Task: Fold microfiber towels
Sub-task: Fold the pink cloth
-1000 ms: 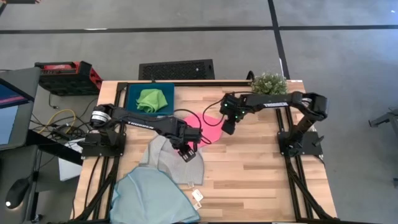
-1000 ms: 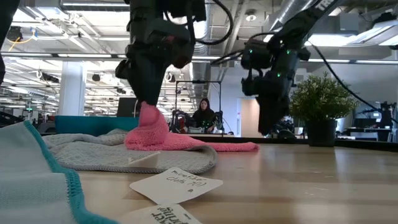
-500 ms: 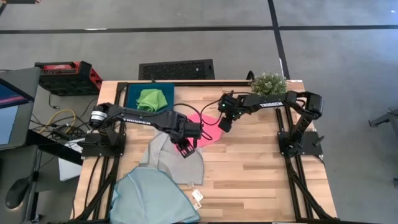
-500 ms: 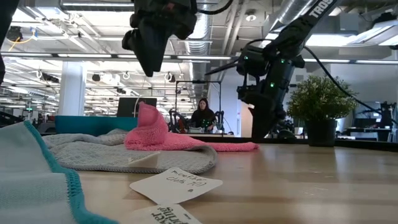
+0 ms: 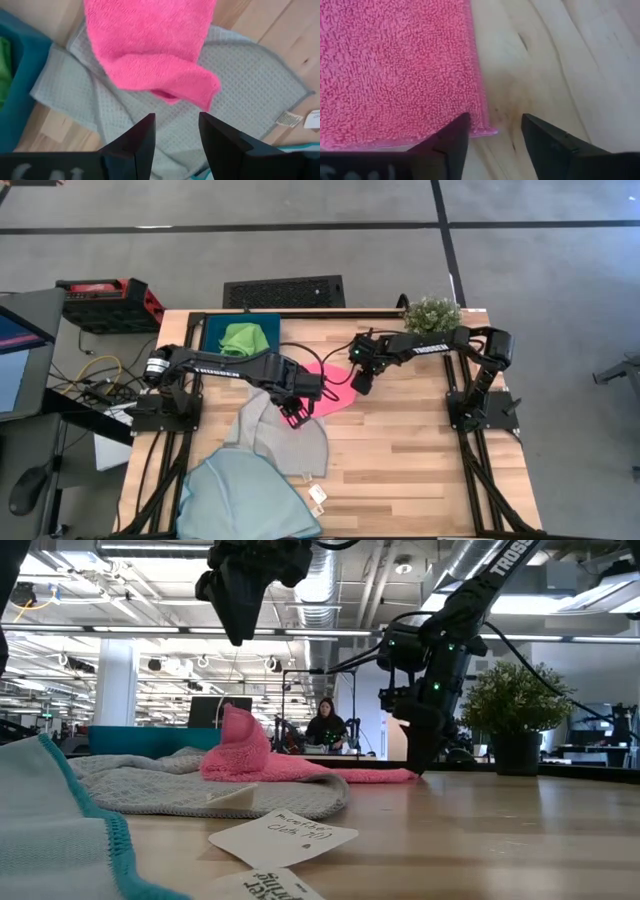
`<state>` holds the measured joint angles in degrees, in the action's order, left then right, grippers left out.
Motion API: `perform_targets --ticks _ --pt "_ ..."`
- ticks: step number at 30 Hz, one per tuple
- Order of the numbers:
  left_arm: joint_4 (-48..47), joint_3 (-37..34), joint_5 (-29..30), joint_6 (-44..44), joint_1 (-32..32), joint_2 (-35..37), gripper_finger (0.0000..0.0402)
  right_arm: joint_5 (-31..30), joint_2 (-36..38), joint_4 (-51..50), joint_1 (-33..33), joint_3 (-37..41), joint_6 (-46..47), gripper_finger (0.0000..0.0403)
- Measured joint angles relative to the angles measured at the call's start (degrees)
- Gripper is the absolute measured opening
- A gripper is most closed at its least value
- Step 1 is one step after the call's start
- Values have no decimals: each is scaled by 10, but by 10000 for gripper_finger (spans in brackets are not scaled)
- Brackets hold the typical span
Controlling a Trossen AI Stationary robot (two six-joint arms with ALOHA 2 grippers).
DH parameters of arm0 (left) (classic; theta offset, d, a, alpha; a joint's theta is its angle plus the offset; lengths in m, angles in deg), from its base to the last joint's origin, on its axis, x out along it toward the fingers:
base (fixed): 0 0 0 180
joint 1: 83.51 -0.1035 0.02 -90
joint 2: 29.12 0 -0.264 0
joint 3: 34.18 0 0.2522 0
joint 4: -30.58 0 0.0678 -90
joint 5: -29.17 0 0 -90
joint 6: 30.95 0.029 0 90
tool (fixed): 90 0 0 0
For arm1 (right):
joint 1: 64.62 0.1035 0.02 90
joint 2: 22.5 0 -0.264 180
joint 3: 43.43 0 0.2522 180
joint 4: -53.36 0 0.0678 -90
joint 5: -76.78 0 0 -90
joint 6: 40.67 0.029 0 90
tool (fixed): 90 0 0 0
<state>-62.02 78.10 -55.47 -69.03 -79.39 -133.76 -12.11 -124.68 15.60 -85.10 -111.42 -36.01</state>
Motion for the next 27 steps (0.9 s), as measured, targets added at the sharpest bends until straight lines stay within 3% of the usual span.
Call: perform_targets --ticks 10,18,22,27 --pt "-13 0 8 -6 0 0 144 3 1 -19 2 0 -31 13" --pt "-12 0 11 24 -11 0 136 11 94 -66 31 3 -59 6" --pt "27 -3 10 90 -34 0 128 5 147 -93 70 4 -87 4" --pt "105 -4 -40 201 -80 -2 118 4 202 -133 122 4 -98 3"
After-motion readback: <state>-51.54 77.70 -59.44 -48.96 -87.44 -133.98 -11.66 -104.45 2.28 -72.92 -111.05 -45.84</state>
